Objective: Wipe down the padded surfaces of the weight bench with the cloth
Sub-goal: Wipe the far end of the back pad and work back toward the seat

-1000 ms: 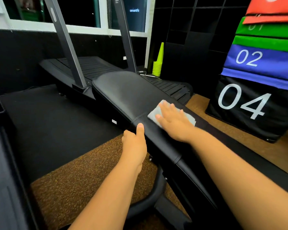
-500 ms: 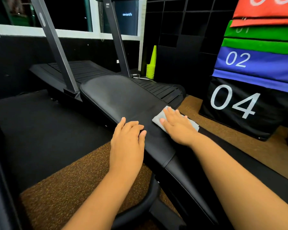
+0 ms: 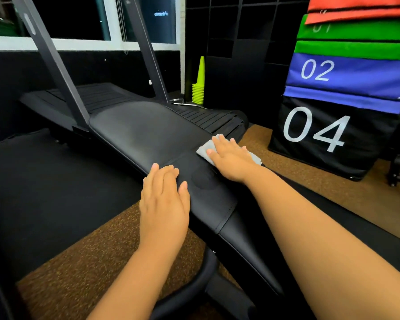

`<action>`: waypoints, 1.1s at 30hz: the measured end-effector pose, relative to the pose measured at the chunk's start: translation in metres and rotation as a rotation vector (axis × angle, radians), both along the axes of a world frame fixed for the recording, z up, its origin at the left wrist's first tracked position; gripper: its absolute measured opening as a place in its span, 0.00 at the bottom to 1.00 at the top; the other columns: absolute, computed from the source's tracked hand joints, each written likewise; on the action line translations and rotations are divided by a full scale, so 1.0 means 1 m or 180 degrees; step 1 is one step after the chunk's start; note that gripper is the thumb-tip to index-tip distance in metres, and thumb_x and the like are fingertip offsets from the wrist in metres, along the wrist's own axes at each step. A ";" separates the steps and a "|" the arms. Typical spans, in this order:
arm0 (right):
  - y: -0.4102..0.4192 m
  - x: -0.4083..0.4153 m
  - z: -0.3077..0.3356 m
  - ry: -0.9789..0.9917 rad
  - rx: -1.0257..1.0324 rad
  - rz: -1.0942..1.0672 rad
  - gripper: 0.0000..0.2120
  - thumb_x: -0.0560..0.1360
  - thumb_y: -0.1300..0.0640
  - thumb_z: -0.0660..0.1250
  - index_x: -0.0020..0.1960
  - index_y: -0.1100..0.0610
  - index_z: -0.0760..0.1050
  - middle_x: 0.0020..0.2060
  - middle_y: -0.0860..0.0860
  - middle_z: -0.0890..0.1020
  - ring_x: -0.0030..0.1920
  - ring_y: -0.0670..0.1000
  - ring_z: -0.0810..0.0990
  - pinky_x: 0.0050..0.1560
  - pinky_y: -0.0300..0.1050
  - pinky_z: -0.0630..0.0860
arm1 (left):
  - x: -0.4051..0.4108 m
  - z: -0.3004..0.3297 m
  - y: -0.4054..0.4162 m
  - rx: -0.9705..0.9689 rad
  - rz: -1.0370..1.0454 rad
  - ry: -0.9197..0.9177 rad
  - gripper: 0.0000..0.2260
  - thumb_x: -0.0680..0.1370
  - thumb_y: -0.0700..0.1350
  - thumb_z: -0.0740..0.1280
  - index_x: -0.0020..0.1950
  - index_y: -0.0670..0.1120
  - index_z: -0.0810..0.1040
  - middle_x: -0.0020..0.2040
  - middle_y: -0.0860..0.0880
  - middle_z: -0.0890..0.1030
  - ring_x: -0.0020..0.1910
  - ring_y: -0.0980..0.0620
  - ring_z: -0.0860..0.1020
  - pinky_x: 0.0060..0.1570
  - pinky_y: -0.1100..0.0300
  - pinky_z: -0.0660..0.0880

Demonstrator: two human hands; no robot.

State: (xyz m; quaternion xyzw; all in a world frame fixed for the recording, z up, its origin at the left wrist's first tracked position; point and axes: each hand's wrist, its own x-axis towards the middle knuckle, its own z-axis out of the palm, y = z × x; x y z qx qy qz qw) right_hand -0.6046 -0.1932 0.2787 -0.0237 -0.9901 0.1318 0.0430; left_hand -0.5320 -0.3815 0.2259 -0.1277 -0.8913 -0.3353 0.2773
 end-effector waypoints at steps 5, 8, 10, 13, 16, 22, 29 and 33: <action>-0.022 0.025 -0.005 -0.0031 0.0114 0.0240 0.27 0.83 0.43 0.43 0.79 0.51 0.45 0.79 0.47 0.44 0.78 0.56 0.43 0.75 0.61 0.42 | 0.000 0.002 -0.001 -0.0156 -0.0011 -0.0107 0.20 0.81 0.52 0.53 0.68 0.45 0.72 0.71 0.50 0.70 0.76 0.49 0.58 0.69 0.43 0.65; -0.032 0.062 -0.010 0.0051 0.0052 0.0673 0.27 0.83 0.43 0.44 0.79 0.48 0.42 0.79 0.45 0.42 0.78 0.51 0.38 0.76 0.57 0.37 | 0.000 0.001 -0.001 -0.0203 -0.0001 -0.0018 0.21 0.81 0.53 0.51 0.67 0.44 0.72 0.71 0.50 0.71 0.76 0.48 0.59 0.68 0.42 0.66; -0.027 0.074 -0.014 0.0074 -0.0027 0.0837 0.27 0.83 0.42 0.44 0.79 0.46 0.42 0.79 0.43 0.42 0.78 0.48 0.37 0.76 0.54 0.35 | -0.001 0.000 -0.002 -0.0212 0.0014 0.0033 0.23 0.81 0.55 0.49 0.67 0.44 0.73 0.70 0.49 0.71 0.76 0.47 0.60 0.67 0.42 0.67; -0.009 0.061 -0.011 -0.0070 -0.0081 0.0732 0.27 0.83 0.42 0.45 0.79 0.45 0.42 0.78 0.42 0.43 0.78 0.48 0.38 0.76 0.54 0.36 | -0.001 0.001 -0.001 -0.0205 0.0015 -0.0011 0.22 0.81 0.54 0.50 0.67 0.44 0.73 0.70 0.49 0.71 0.76 0.47 0.60 0.68 0.42 0.67; 0.002 0.038 -0.007 -0.0092 -0.0048 0.0235 0.27 0.83 0.43 0.44 0.79 0.48 0.44 0.79 0.45 0.45 0.79 0.53 0.42 0.76 0.58 0.39 | 0.000 0.002 -0.001 -0.0214 -0.0019 -0.0044 0.20 0.81 0.52 0.53 0.67 0.44 0.72 0.70 0.48 0.71 0.76 0.46 0.60 0.68 0.42 0.66; -0.031 0.072 -0.016 0.0128 0.0123 0.0411 0.28 0.82 0.42 0.43 0.79 0.50 0.44 0.79 0.47 0.44 0.78 0.54 0.42 0.76 0.61 0.41 | -0.002 0.000 -0.002 -0.0275 -0.0009 0.0081 0.22 0.81 0.53 0.50 0.66 0.43 0.73 0.69 0.47 0.72 0.75 0.45 0.62 0.66 0.41 0.68; 0.002 0.063 -0.012 -0.0089 -0.0045 0.0422 0.27 0.83 0.42 0.44 0.79 0.46 0.42 0.79 0.44 0.43 0.78 0.50 0.39 0.76 0.55 0.37 | -0.003 -0.003 0.000 -0.0184 -0.0012 0.0082 0.22 0.82 0.52 0.49 0.68 0.42 0.72 0.70 0.47 0.72 0.76 0.47 0.60 0.70 0.42 0.64; 0.017 0.015 -0.005 0.0038 0.0017 -0.0039 0.27 0.83 0.42 0.45 0.79 0.51 0.48 0.79 0.48 0.49 0.78 0.57 0.49 0.74 0.62 0.47 | -0.006 -0.005 0.000 -0.0152 -0.0015 0.0087 0.22 0.82 0.51 0.49 0.69 0.42 0.72 0.71 0.48 0.71 0.76 0.49 0.59 0.71 0.42 0.63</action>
